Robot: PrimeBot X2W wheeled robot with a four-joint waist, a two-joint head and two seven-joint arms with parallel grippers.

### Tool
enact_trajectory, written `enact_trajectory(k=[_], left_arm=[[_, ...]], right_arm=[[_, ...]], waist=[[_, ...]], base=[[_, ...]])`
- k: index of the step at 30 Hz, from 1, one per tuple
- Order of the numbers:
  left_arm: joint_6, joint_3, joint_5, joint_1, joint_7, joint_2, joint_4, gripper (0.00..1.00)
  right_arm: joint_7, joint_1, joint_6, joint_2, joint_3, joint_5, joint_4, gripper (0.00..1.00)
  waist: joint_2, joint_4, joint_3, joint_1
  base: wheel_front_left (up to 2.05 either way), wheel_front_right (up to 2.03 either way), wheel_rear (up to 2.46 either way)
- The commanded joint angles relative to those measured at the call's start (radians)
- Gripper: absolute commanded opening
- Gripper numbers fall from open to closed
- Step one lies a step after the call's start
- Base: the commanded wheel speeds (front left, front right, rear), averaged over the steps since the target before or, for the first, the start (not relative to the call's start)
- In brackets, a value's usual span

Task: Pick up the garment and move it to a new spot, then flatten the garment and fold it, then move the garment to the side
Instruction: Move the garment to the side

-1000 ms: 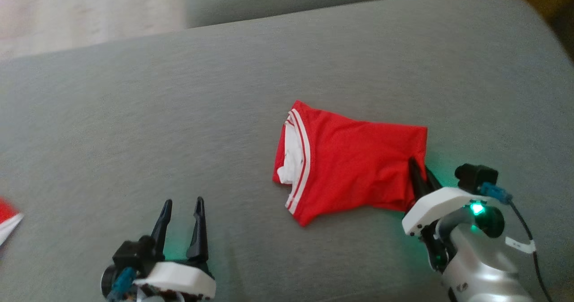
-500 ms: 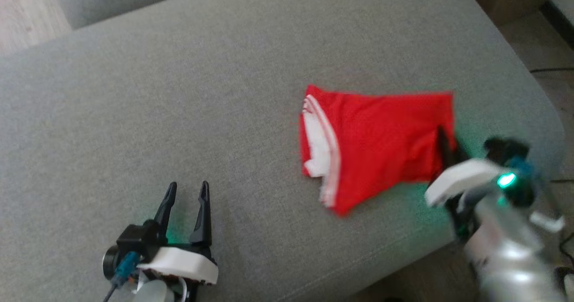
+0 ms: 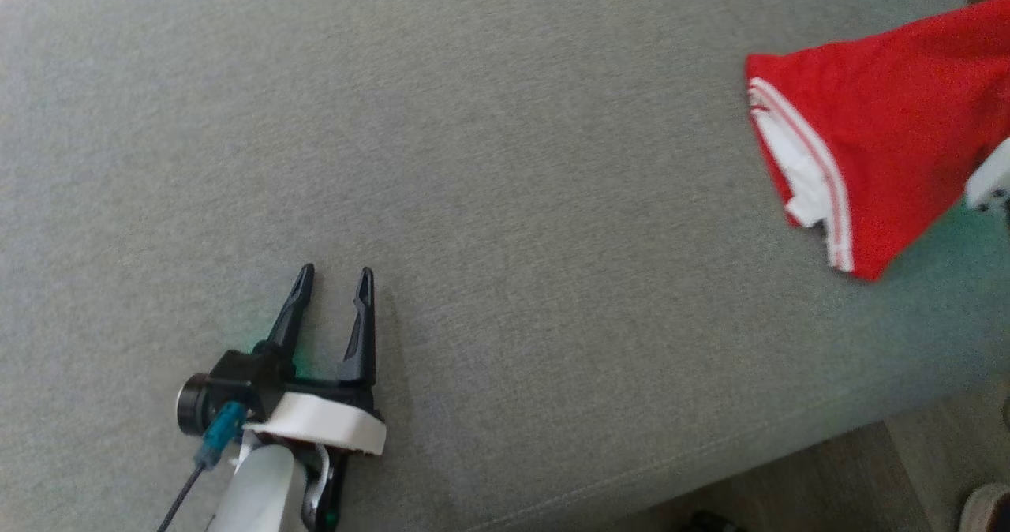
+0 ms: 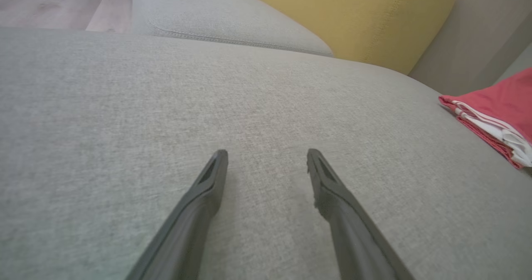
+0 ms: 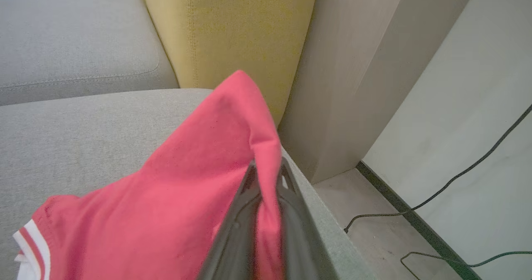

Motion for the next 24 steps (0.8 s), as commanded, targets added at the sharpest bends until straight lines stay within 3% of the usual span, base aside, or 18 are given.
enact_trajectory(k=[1,2,3,4,5,11,18,24], left_arm=[[-0.004,0.055,0.008,-0.01,-0.004,0.012,0.001,1.0],[-0.005,0.057,0.011,-0.012,-0.004,0.012,0.001,1.0],[-0.006,0.061,0.013,-0.015,-0.004,0.012,0.001,1.0],[-0.007,0.067,0.013,-0.018,-0.004,0.012,0.001,1.0],[-0.007,0.071,0.015,-0.02,-0.004,0.012,0.0,1.0],[-0.009,0.088,0.009,-0.026,-0.004,0.012,0.001,1.0],[0.005,0.094,-0.021,-0.014,-0.004,0.012,0.005,1.0],[0.028,0.1,-0.044,0.013,-0.004,0.012,0.007,1.0]], right_arm=[[-0.008,-0.043,0.003,-0.032,-0.014,-0.035,-0.017,0.0],[-0.009,-0.054,0.003,-0.043,-0.041,-0.062,-0.014,0.0],[-0.009,-0.063,0.003,-0.055,-0.072,-0.089,-0.016,0.14],[-0.009,-0.07,0.003,-0.065,-0.107,-0.121,-0.025,0.71],[-0.009,-0.072,0.003,-0.067,-0.135,-0.158,-0.039,1.0],[-0.01,-0.054,0.003,0.044,-0.246,-0.253,-0.193,1.0],[-0.01,0.114,0.003,0.21,-0.101,-0.161,-0.409,1.0],[-0.01,0.313,0.003,0.275,-0.02,-0.038,-0.568,1.0]], waist=[[0.0,0.02,0.019,0.0],[0.0,0.024,0.024,0.0],[0.0,0.028,0.027,0.0],[0.0,0.03,0.03,0.0],[0.0,0.032,0.031,0.0],[0.0,0.046,0.016,0.0],[0.0,0.11,-0.033,0.0],[0.0,0.196,-0.088,0.0]], base=[[0.0,0.0,0.0],[0.0,0.0,0.0],[0.0,0.0,0.0],[0.0,0.0,0.0],[0.0,0.0,0.0],[0.0,0.0,0.0],[0.0,0.0,0.0],[0.0,0.0,0.0]])
